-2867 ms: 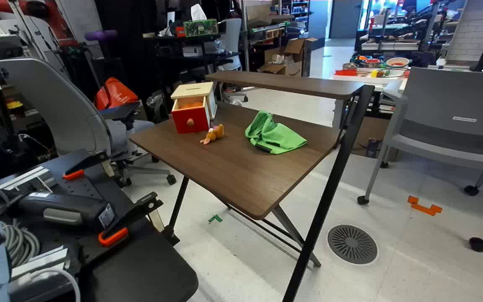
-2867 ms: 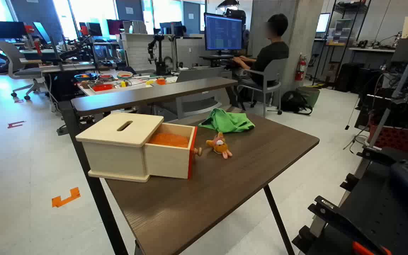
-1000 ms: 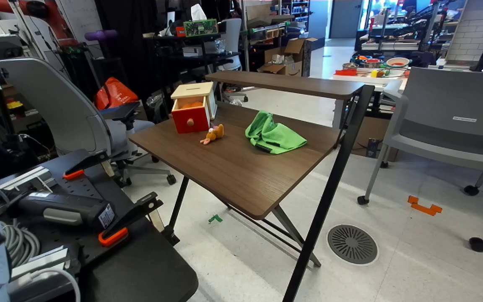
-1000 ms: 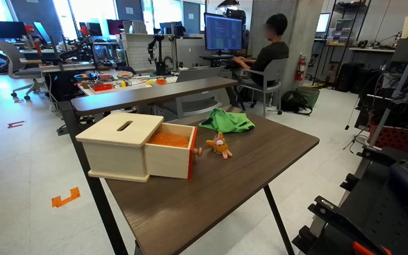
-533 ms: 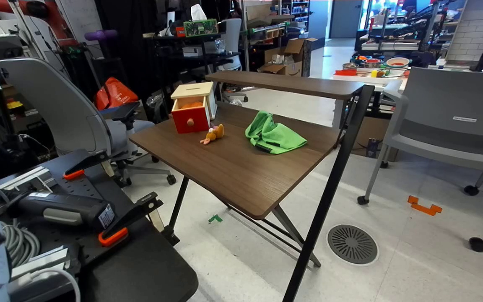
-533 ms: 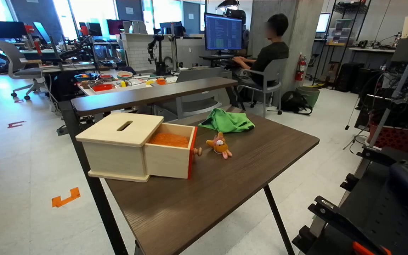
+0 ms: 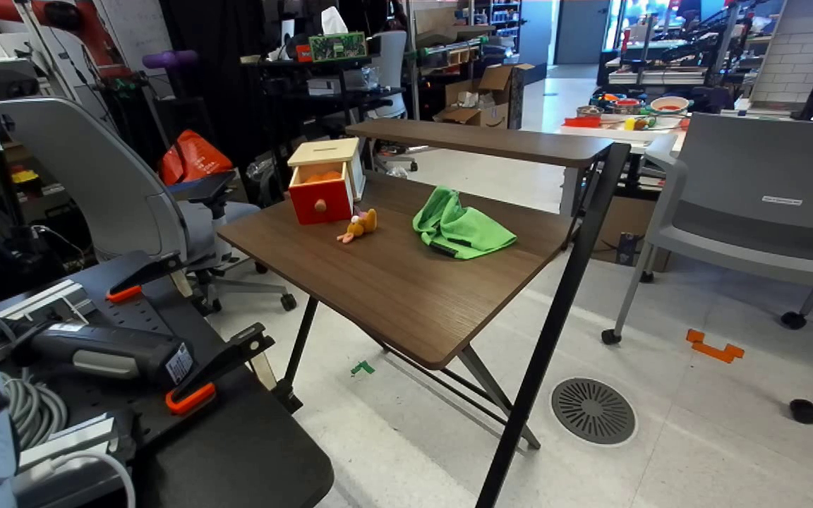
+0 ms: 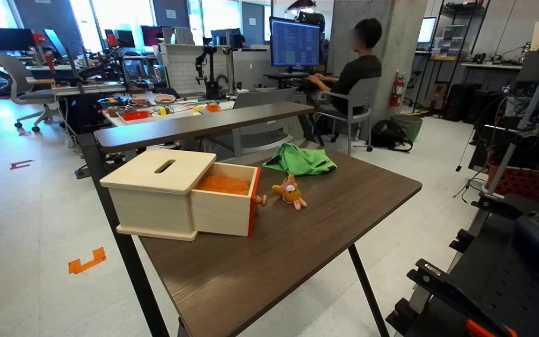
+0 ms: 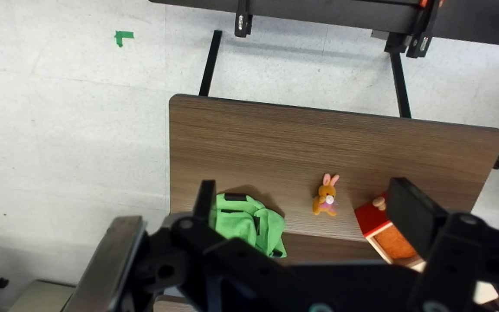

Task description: Close the drawer of the box.

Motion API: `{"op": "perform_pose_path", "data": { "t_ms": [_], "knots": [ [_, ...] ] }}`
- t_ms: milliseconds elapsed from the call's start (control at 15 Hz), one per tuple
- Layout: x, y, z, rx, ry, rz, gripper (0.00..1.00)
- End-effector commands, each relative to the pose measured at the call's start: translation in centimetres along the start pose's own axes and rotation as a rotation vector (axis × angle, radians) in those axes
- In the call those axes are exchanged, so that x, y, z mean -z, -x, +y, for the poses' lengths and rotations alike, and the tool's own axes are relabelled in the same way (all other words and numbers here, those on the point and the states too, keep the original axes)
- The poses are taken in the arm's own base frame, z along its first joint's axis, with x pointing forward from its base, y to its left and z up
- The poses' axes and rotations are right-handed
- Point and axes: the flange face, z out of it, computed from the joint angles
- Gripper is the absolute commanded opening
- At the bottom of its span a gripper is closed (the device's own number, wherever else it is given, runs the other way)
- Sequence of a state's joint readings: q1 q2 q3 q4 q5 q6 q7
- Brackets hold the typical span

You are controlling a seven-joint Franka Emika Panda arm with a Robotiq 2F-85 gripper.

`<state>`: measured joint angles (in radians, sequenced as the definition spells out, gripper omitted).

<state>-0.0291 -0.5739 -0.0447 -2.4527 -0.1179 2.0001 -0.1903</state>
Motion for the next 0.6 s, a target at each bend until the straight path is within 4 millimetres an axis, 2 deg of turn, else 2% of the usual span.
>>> {"op": "perform_pose_path", "data": {
  "t_ms": [0, 333, 533],
  "knots": [
    [0.1, 0.0, 0.0, 0.000, 0.000, -0.001, 1.00],
    [-1.0, -1.5, -0.6, 0.082, 0.014, 0.030, 1.00],
    [-3.4, -3.8, -1.5, 0.181, -0.007, 0.096, 1.00]
  ]
}}
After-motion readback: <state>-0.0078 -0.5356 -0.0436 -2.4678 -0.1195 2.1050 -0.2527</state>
